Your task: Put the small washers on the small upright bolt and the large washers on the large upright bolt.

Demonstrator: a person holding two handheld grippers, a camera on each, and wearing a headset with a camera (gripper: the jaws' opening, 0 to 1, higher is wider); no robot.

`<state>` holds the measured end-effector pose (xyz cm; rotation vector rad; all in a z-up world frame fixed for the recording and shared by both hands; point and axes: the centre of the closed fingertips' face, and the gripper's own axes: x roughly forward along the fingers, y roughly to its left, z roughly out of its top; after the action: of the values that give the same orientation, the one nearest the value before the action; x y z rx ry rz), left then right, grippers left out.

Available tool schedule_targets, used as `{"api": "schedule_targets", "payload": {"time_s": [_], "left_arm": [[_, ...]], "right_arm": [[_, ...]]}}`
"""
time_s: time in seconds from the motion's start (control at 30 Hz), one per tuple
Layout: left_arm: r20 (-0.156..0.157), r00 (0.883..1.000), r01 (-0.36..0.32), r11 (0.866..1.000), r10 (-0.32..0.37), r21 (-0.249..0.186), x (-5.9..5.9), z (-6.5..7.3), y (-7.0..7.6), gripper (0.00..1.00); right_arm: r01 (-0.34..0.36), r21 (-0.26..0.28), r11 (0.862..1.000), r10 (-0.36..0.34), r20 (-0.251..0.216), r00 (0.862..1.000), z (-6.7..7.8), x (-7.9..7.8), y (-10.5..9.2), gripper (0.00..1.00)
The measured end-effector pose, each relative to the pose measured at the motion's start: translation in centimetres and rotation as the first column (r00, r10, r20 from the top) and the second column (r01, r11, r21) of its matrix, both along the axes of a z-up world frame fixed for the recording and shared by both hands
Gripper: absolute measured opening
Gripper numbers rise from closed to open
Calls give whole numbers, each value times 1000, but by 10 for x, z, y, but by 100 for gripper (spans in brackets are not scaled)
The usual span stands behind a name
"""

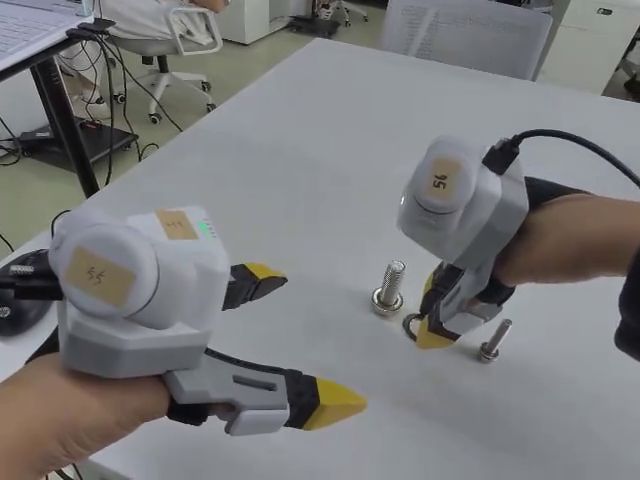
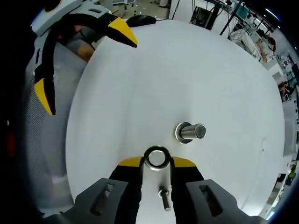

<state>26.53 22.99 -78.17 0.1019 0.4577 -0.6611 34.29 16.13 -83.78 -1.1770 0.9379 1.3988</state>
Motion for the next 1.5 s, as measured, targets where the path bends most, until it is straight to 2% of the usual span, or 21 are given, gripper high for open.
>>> {"api": "schedule_targets", "payload": {"time_s": [0.17, 0.4, 0.7, 1.1, 1.5], "left_arm": [[2, 1000, 0, 1000, 0, 1, 0, 0, 0, 80], [1, 1000, 0, 1000, 0, 1, 0, 0, -1, 80], [-3, 1000, 2, 1000, -2, 3, -1, -1, -3, 80], [-6, 1000, -1, 1000, 1, 3, -1, -1, -2, 80], [-7, 1000, -5, 1000, 5, 2, 0, -1, 0, 80]], "right_arm": [[-6, 1, 1000, 6, 17, 1000, 6, 4, 0, 24], [-18, 13, 1000, 17, 55, 998, 24, 14, 4, 24], [-39, 32, 999, 36, 88, 995, 38, 23, 16, 24], [-63, 46, 997, 57, 110, 992, 44, 31, 33, 24], [-71, 24, 997, 68, 98, 993, 35, 38, 39, 24]]}}
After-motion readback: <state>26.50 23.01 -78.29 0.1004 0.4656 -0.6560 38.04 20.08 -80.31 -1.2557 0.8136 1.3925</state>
